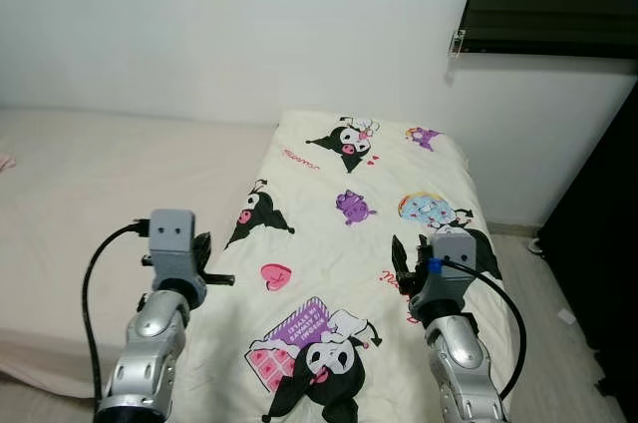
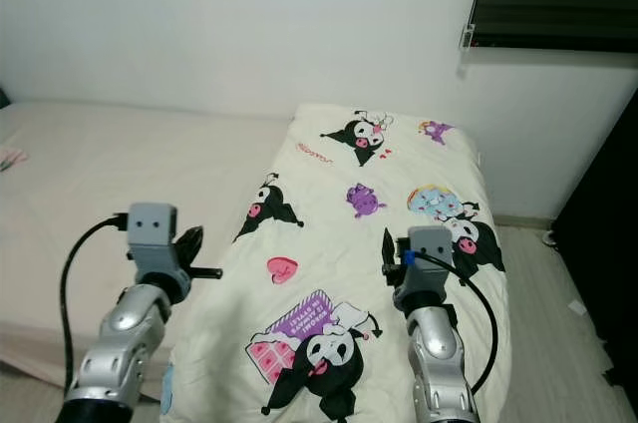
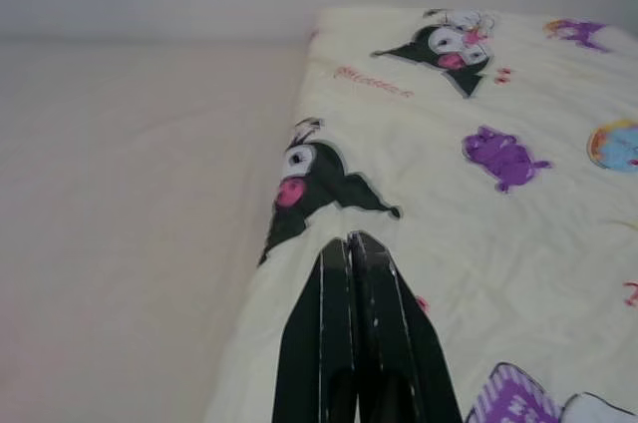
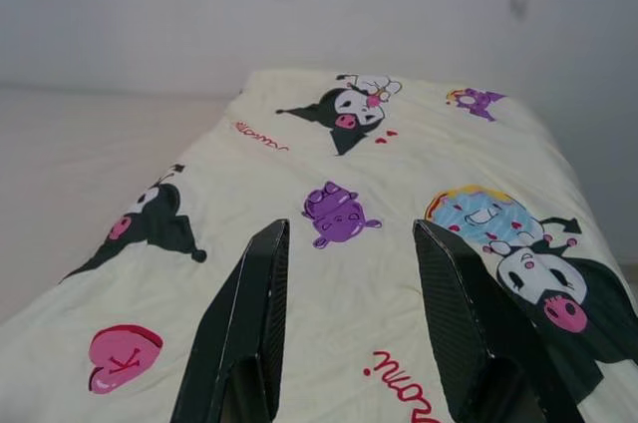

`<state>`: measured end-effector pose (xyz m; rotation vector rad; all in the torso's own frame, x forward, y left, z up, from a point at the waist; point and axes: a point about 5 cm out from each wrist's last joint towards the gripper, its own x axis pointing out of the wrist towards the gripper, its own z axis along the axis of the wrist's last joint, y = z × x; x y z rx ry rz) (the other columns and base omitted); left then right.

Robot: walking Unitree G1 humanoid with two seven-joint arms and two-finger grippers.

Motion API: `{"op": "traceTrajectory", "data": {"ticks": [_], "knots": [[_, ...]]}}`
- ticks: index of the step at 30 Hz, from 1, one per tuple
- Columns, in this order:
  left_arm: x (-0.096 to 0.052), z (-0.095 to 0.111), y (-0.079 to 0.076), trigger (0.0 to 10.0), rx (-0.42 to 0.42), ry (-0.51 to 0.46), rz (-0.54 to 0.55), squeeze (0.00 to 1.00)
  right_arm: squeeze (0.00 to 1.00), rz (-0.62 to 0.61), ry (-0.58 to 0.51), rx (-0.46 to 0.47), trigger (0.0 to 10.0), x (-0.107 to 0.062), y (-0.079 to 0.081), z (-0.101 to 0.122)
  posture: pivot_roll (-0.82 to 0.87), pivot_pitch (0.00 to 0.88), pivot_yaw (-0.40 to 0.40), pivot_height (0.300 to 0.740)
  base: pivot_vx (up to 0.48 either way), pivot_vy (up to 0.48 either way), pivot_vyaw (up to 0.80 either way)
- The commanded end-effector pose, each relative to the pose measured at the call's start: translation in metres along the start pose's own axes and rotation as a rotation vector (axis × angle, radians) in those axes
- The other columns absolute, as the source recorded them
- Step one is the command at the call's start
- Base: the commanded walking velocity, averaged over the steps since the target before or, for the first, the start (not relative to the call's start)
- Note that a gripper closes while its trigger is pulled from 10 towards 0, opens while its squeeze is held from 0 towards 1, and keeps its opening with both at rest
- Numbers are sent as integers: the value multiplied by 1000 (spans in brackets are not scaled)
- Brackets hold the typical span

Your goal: Clean up the room

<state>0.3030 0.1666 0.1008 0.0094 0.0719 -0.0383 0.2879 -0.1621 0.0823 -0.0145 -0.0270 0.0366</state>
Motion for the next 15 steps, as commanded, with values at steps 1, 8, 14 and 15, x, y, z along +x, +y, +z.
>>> {"op": "traceTrajectory", "data": {"ticks": [1, 8, 14, 15], "knots": [[-1, -7, -1, 10000, 40, 42, 3, 0, 0, 0, 17, 15, 10000, 1, 3, 1, -22, 0, 19, 740, 0, 0, 800], [-6, -16, -10, 10000, 73, 66, -27, 0, 0, 80, 98, 76, 10000, 0, 12, -11, -8, 5, 7, 740, 0, 0, 791], [-10, -22, -2, 10000, 77, 80, 5, 0, 0, 142, 120, 44, 10000, 0, 19, -13, -1, 11, -9, 740, 0, 0, 788], [-10, -22, 1, 10000, 73, 83, 18, 0, 0, 150, 129, 48, 10000, 0, 19, -14, -1, 11, -9, 740, 0, 0, 788]]}}
